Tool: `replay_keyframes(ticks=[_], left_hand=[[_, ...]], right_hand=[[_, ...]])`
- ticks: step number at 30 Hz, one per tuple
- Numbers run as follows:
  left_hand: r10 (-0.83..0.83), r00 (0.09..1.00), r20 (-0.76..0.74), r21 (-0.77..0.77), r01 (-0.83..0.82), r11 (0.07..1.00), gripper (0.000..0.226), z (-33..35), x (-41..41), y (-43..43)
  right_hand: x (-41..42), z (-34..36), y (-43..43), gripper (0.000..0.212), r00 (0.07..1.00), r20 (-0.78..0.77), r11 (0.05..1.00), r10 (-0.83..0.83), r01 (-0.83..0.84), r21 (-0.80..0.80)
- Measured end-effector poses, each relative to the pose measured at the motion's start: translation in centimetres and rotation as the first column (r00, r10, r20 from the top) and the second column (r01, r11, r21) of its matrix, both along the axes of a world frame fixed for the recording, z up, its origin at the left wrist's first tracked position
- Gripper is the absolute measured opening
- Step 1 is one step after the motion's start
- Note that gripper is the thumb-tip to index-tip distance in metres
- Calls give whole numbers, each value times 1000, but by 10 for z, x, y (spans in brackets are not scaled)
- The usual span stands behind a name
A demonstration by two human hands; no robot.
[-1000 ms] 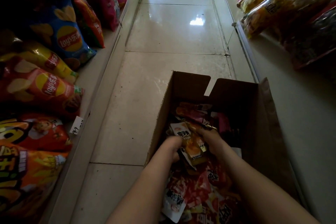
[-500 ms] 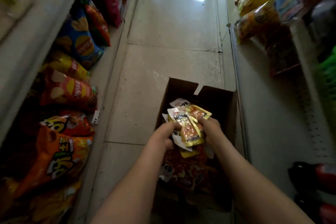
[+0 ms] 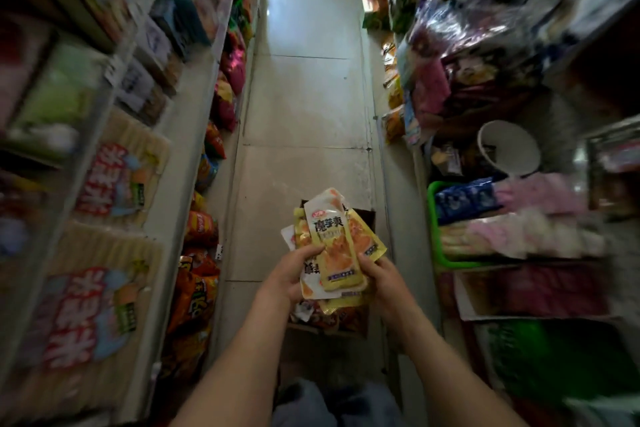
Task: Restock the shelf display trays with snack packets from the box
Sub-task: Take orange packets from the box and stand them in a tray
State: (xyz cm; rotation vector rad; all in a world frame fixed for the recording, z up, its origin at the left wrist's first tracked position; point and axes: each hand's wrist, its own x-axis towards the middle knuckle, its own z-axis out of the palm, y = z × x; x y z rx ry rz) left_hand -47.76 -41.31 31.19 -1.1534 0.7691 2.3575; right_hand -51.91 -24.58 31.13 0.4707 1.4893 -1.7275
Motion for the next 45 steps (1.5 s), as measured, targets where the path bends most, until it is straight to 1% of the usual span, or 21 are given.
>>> replay_keyframes(ticks=[4,6,7,10,11,12,13,14,15,19,22,24,26,29,32,34,36,39,41,43,45], left_hand=[[-48,999,-23,-20,47,999,35,74,12,23],[-123,992,-37,-48,121,991,34,118,22,41],[-160,986,-50,-51,157,986,34,135,25,48],[-308,947,-92,-126,296,947,31,181,32,67],[-361,927,-98,-139,346,928,30,196,35,72],[-418,903,-100,-146,402,904,29,209,38,78],[-499,861,-101,-168,480,861,29,225,42,89],[-534,840,-100,-182,512,840,29,231,43,93],[-588,803,-99,-210,560,801,30,239,45,103],[-765,640,-64,-268,728,631,31,265,53,146],[-859,507,-76,-246,825,509,29,276,63,179],[-905,420,-70,-250,871,424,27,282,74,202],[-929,366,-56,-245,897,368,28,285,84,221],[-948,313,-64,-228,920,319,35,287,94,244],[-961,255,-105,-244,930,273,25,293,111,266],[-966,234,-110,-283,925,256,19,295,118,275],[-964,232,-129,-301,917,261,17,298,122,281],[-944,295,-150,-292,899,327,35,295,119,282],[-929,337,-152,-293,882,368,41,296,116,280],[-915,369,-161,-298,866,401,33,295,115,276],[-898,401,-181,-318,840,440,20,296,114,269]], right_hand=[[22,82,25,27,999,-42,999,-25,24,-23],[39,129,44,27,995,-84,998,-61,60,-7],[46,147,53,32,988,-117,995,-97,99,8],[63,196,78,68,936,-227,953,-268,292,79],[71,212,86,71,921,-250,937,-298,333,108],[81,227,94,68,904,-297,919,-309,364,151],[97,244,106,60,893,-327,895,-309,390,218],[102,251,110,49,899,-352,887,-262,368,279],[113,258,119,41,898,-356,871,-259,377,315],[150,278,140,39,894,-289,849,-344,427,311],[178,274,151,55,862,-264,817,-432,499,290],[199,274,165,60,824,-262,788,-502,561,256],[217,277,182,54,818,-259,781,-514,571,253],[239,281,201,41,820,-252,794,-514,566,223],[263,285,222,30,786,-235,758,-571,615,216],[271,286,233,21,764,-228,740,-604,644,196],[275,286,242,19,736,-245,717,-631,674,176],[272,286,253,16,664,-261,656,-700,743,132],[270,286,257,23,627,-262,623,-734,775,110],[267,285,259,34,595,-250,598,-764,798,72],[265,284,259,36,569,-218,582,-793,813,0]])
